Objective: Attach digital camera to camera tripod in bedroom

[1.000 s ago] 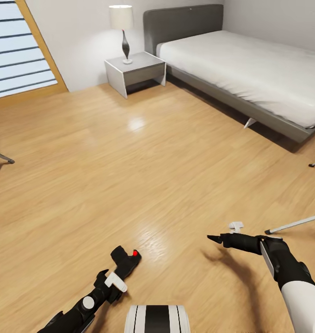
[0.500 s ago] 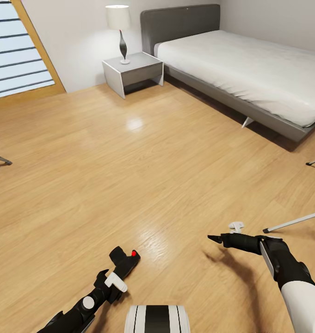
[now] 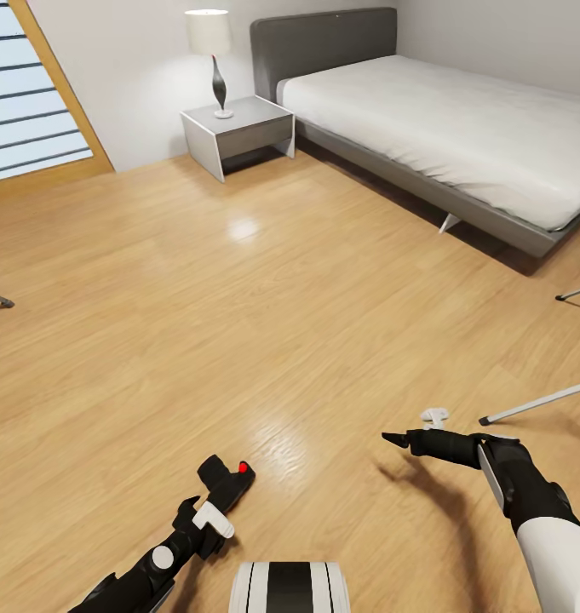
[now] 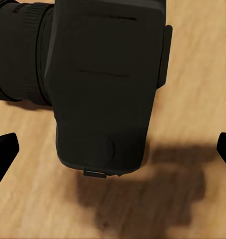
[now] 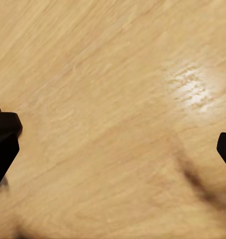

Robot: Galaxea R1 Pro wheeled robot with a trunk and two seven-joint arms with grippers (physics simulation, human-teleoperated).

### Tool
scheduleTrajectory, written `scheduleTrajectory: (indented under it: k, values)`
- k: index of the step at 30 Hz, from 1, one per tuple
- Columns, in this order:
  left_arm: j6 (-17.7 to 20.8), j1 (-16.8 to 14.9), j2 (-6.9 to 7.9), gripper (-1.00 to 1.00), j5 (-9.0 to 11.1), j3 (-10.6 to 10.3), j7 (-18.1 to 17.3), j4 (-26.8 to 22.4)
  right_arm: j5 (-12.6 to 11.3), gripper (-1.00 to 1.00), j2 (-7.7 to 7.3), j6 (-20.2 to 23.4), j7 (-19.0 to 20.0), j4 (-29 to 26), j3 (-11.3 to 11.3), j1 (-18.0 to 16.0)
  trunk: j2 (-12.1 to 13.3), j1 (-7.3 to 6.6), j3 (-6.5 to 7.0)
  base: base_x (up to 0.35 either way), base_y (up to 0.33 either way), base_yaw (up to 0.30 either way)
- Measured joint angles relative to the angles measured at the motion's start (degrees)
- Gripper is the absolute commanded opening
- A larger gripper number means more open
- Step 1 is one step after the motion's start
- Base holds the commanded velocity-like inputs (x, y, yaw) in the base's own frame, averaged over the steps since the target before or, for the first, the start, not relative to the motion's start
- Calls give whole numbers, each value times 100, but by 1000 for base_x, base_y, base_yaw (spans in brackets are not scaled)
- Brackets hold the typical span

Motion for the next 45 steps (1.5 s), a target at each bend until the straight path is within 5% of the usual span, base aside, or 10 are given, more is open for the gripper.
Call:
scheduleTrajectory:
  k: [45]
  values:
    - [0,0,-10,100,8,14,63,419,0,100,22,-9,13,0,9,0,0,-1,0,22,0,0]
